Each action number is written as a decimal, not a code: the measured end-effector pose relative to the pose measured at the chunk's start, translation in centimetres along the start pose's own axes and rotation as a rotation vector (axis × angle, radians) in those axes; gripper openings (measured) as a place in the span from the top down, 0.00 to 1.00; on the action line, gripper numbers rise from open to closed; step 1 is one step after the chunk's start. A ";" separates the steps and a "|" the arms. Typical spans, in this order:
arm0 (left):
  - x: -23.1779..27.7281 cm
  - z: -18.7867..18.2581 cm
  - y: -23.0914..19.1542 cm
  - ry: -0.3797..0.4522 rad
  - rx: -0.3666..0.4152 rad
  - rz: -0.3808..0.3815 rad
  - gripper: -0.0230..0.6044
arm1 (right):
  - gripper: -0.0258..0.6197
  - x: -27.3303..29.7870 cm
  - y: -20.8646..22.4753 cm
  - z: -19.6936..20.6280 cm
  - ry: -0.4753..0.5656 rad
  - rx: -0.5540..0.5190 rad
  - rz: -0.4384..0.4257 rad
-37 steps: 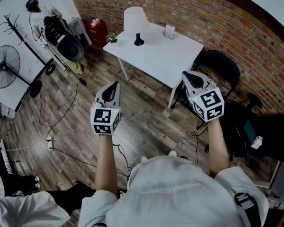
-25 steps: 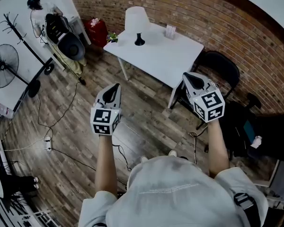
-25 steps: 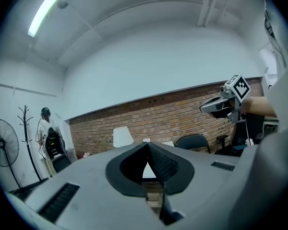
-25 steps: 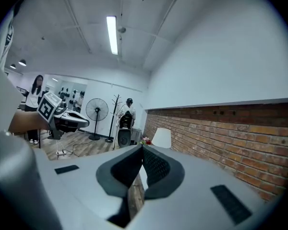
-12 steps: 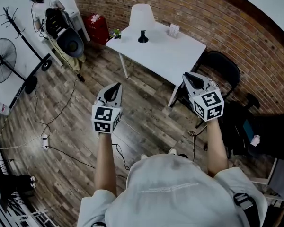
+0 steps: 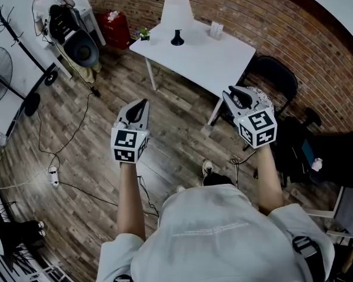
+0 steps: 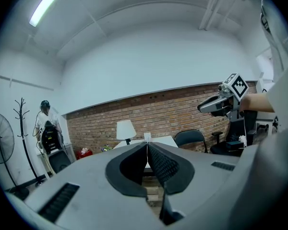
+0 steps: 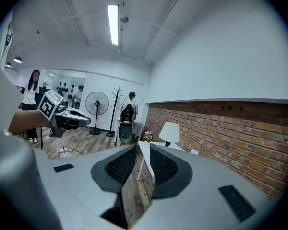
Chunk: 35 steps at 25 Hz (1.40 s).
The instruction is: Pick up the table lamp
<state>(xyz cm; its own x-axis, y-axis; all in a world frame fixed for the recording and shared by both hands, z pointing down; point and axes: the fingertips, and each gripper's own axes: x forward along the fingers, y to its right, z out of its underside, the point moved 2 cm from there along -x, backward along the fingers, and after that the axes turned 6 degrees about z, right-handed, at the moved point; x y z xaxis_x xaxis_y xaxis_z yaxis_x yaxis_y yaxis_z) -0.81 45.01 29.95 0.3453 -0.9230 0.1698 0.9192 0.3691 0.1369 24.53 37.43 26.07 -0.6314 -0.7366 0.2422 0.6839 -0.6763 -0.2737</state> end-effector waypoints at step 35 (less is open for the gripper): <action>32.3 -1.2 -19.8 -0.114 -0.092 -0.158 0.94 | 0.58 38.2 21.6 0.9 0.021 0.091 -0.196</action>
<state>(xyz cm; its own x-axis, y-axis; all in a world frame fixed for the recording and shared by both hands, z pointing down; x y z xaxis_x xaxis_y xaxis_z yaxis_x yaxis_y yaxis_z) -7.61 7.81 31.51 0.1764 -0.9483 0.2637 0.9755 0.2041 0.0816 15.54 -5.31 30.19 -0.7625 -0.5913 0.2625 0.5768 -0.8051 -0.1381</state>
